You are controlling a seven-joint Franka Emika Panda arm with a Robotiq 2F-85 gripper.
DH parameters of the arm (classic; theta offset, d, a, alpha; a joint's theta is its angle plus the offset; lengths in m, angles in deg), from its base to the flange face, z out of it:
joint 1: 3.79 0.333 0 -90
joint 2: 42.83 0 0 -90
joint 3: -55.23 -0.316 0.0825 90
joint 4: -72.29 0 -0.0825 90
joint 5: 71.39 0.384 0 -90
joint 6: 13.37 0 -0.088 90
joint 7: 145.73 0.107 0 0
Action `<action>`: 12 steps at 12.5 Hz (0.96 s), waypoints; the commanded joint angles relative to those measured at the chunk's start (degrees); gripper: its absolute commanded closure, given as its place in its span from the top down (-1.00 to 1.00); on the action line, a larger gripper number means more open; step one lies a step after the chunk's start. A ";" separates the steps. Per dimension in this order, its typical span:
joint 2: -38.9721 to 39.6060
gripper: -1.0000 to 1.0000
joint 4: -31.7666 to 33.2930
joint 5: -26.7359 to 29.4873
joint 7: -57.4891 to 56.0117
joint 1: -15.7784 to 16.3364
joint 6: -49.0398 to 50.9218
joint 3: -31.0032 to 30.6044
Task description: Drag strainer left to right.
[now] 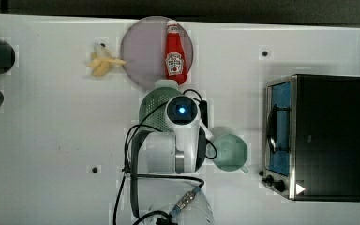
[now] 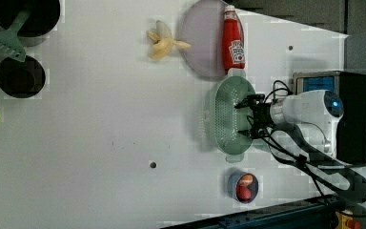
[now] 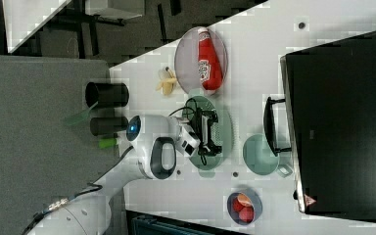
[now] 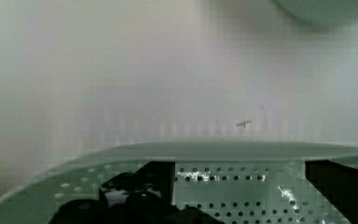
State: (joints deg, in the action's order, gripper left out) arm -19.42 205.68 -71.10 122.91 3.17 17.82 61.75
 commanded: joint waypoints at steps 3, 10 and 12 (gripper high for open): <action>-6.34 1.00 -1.31 -0.93 -9.46 0.10 -1.85 -3.38; -18.44 1.00 -13.74 -0.89 -33.02 -0.20 23.61 -3.19; -18.76 1.00 -23.31 -1.20 -40.01 -0.28 35.25 -1.78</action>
State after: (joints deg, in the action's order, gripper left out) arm -34.96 185.65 -71.09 90.83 4.02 50.07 60.12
